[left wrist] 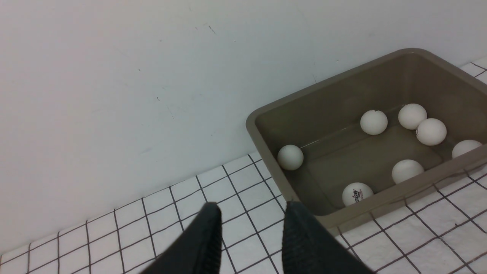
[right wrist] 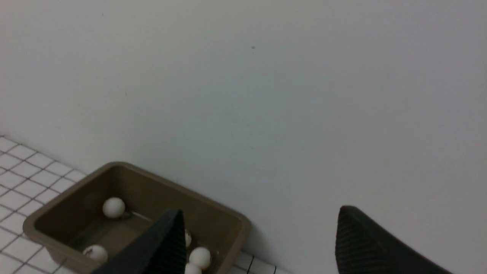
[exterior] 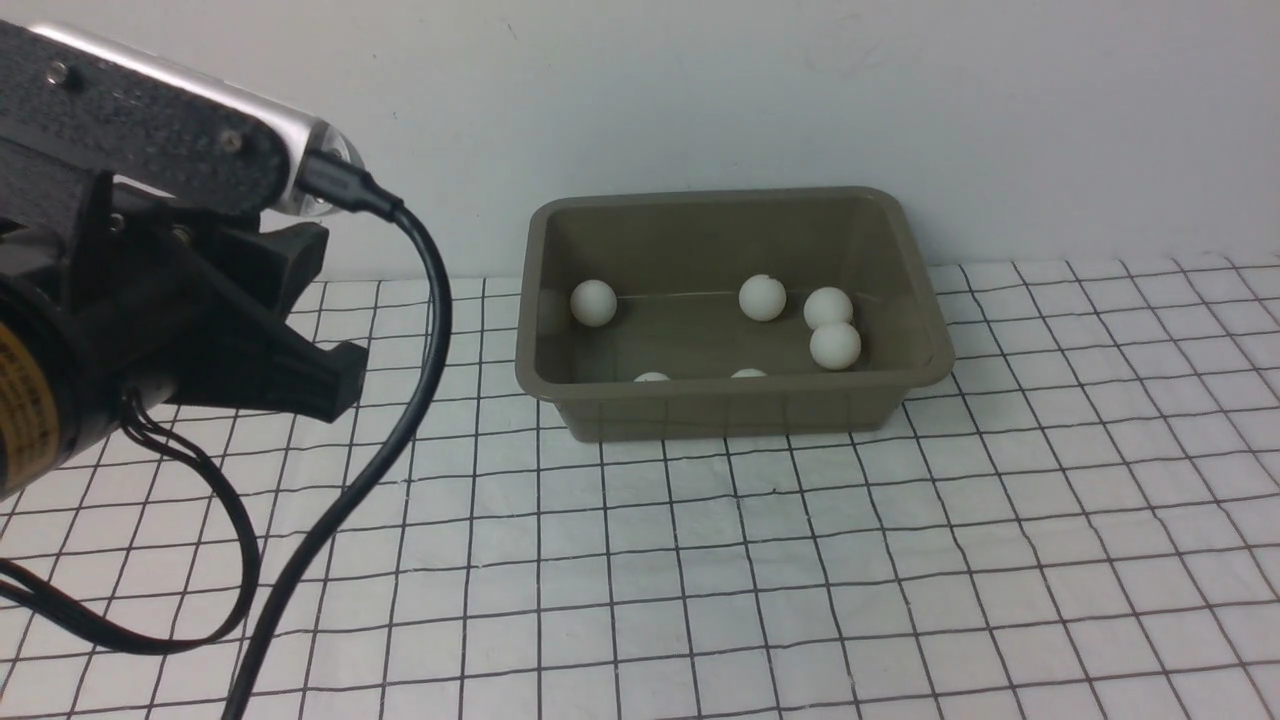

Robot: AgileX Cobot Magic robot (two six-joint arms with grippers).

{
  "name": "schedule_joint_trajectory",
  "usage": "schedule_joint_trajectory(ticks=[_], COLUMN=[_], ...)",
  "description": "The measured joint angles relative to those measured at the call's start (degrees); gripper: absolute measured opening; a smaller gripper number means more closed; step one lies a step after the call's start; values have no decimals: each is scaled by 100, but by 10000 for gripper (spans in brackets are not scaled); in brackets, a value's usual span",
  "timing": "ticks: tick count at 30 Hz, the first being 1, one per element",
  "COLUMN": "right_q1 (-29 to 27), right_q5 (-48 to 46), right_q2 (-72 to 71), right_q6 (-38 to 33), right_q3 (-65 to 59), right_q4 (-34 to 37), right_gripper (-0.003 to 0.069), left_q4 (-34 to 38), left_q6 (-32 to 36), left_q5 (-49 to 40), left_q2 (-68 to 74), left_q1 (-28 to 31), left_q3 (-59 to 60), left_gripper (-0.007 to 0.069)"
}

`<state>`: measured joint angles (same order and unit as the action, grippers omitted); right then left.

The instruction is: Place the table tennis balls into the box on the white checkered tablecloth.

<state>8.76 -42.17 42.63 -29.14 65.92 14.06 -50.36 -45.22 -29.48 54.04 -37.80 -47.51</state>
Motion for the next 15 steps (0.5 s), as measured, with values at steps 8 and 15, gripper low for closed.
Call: schedule_joint_trajectory(ticks=[8,15], right_q1=[-24,-24], right_q5=[-553,556], right_q2=[-1092,-2500], right_q6=[235,235], right_q3=[-1613,-3758], right_q4=[-510,-538], right_gripper=[482,474], left_q4=[0,67], left_q6=[0,-5], left_q5=[153,307], left_q2=[0,0], left_q1=[0,0], left_q3=[0,0], left_gripper=[209,209])
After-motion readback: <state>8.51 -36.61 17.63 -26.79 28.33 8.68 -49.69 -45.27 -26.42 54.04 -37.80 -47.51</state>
